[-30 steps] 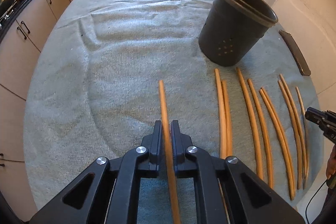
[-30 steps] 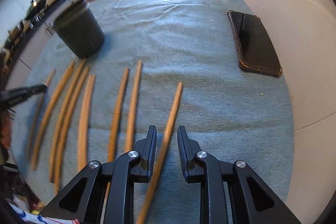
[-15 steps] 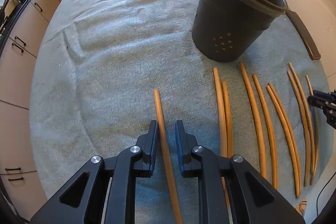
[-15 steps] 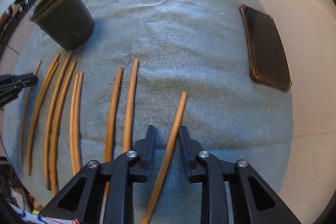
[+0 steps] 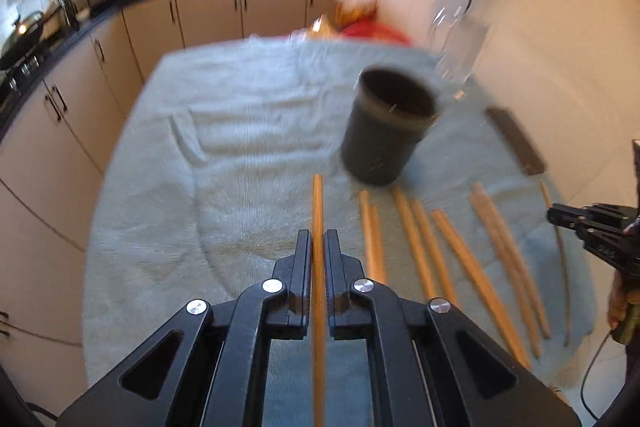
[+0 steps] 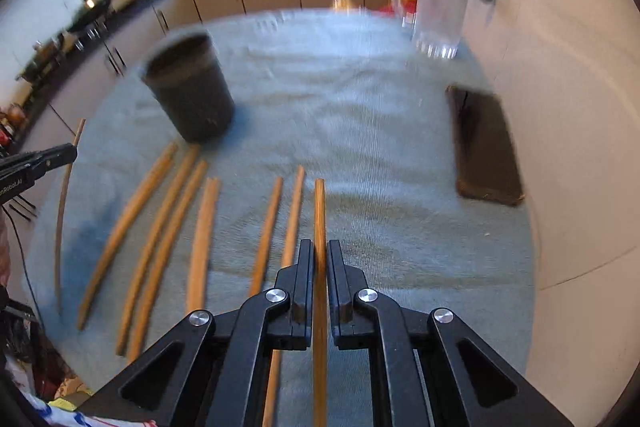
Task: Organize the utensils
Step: 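Lift both held chopsticks and carry them above the black holder cup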
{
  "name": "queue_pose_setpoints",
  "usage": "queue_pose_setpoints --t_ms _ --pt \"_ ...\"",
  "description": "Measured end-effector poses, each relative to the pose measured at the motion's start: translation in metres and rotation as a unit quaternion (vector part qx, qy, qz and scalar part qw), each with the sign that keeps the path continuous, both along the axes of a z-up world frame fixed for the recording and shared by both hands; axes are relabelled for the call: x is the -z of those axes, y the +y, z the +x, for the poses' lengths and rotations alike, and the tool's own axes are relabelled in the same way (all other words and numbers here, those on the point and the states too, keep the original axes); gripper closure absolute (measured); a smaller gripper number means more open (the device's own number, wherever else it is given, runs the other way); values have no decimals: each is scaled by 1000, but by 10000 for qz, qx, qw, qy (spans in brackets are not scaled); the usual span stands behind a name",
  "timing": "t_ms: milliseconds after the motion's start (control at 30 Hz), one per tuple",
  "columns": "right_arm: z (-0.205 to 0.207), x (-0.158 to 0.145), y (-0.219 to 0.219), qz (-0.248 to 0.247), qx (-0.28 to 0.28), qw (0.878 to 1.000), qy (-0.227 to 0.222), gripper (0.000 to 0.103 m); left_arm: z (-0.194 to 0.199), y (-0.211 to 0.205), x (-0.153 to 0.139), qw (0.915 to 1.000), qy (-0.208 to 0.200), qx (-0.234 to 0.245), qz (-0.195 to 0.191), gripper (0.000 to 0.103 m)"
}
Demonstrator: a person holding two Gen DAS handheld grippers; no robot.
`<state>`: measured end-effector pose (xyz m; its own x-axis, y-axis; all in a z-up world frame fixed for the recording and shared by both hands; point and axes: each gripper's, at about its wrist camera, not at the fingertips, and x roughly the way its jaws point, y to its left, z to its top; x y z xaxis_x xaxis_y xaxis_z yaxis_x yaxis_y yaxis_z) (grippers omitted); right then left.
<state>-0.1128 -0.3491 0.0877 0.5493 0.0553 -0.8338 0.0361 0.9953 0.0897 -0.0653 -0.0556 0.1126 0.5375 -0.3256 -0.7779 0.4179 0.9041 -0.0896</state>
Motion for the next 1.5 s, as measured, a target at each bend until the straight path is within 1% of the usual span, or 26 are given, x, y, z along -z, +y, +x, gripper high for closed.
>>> queue_pose_setpoints --t_ms 67,167,300,400,500,600,800,967,1133,1233,1333,1500 --pt "-14 -14 -2 45 19 9996 -268 97 -18 6 -14 9996 -252 60 -150 98" --pt "-39 -36 2 107 71 9974 -710 97 -43 6 -27 9983 -524 104 -248 98" --pt "-68 -66 12 42 86 9919 -1267 97 -69 12 -41 9955 -847 105 -405 97" --pt "-87 -87 16 113 72 9867 -1619 97 -86 15 -52 9928 -1037 124 -584 97" --pt "-96 -102 17 205 92 9818 -1884 97 -96 15 -63 9895 -1249 107 -723 97" --pt "-100 -110 16 254 89 9784 -2048 97 -104 15 -74 9857 -1475 90 -810 97" --pt "-97 -118 18 219 14 9767 -2133 97 -112 19 -94 9802 -1700 75 -1013 97" --pt "-87 -132 15 220 -8 9744 -2239 97 -101 21 -110 9763 -1808 35 -1188 97" --pt "-65 -144 16 233 -13 9708 -2389 97 -72 14 -121 9752 -1799 -40 -1289 97" --pt "-43 -154 20 271 -45 9678 -2501 97 -53 9 -129 9743 -1747 -82 -1421 97" --pt "-16 -166 26 408 -80 9642 -2618 97 -30 2 -144 9721 -1723 -129 -1587 97" --pt "29 -185 33 672 -31 9549 -2892 97 10 -17 -173 9657 -1902 -298 -1741 97"
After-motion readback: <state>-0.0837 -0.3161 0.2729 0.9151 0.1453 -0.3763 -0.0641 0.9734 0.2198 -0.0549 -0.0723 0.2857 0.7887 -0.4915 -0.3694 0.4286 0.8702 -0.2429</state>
